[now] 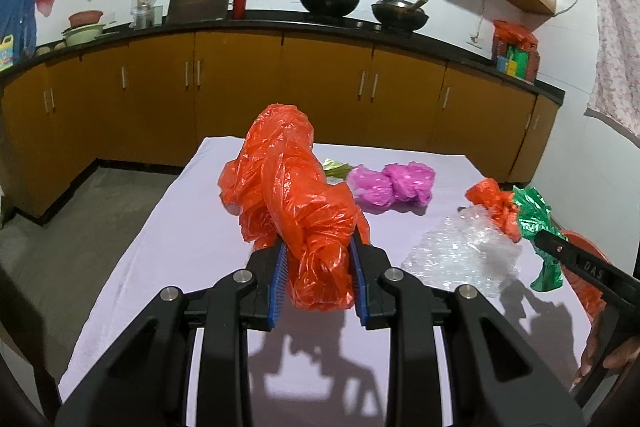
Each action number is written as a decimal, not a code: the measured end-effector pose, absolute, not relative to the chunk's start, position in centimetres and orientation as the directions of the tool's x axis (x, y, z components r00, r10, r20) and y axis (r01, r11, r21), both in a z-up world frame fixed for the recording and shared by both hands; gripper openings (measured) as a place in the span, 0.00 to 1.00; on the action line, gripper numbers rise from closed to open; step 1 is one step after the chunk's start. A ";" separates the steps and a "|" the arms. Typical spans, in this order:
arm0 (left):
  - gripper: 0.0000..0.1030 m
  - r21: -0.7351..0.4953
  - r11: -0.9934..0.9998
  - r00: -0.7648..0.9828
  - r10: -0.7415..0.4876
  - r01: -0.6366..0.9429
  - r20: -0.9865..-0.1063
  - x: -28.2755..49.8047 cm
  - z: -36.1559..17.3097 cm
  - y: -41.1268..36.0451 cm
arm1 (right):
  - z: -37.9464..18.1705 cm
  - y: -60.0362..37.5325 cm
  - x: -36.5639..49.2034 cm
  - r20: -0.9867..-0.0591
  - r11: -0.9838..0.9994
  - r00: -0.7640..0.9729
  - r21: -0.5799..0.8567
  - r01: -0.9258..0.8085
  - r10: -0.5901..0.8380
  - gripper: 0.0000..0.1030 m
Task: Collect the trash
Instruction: 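Grasp the green bag with the right tool while the left tool holds the red bag, then carry the red bag and green bag over the orange basket with both tools, then open both tools to drop the red and green bags into the basket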
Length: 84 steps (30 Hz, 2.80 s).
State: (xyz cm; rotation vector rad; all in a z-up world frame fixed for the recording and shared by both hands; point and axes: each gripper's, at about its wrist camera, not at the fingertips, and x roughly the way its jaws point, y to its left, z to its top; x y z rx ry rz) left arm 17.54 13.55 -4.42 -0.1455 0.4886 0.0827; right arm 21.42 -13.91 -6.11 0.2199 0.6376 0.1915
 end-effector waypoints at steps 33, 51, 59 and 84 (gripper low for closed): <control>0.27 -0.127 0.979 0.881 -0.198 0.158 -0.429 16.6 -1.8 2.0 | -3.1 -25.1 15.1 -0.499 0.969 0.865 0.232 0.078 0.050 0.35; 0.27 -0.142 0.931 0.826 -0.363 0.335 -0.432 17.0 -1.8 -5.6 | -3.1 -31.1 12.7 -0.493 0.953 0.868 0.228 0.201 -0.065 0.35; 0.27 -0.137 0.902 0.786 -0.425 0.409 -0.450 17.6 -2.2 -9.4 | -3.6 -34.2 12.1 -0.498 0.936 0.859 0.235 0.263 -0.116 0.35; 0.27 -0.140 0.835 0.666 -0.514 0.532 -0.541 20.9 -5.2 -19.0 | -6.2 -41.4 13.7 -0.529 0.883 0.828 0.278 0.379 -0.189 0.35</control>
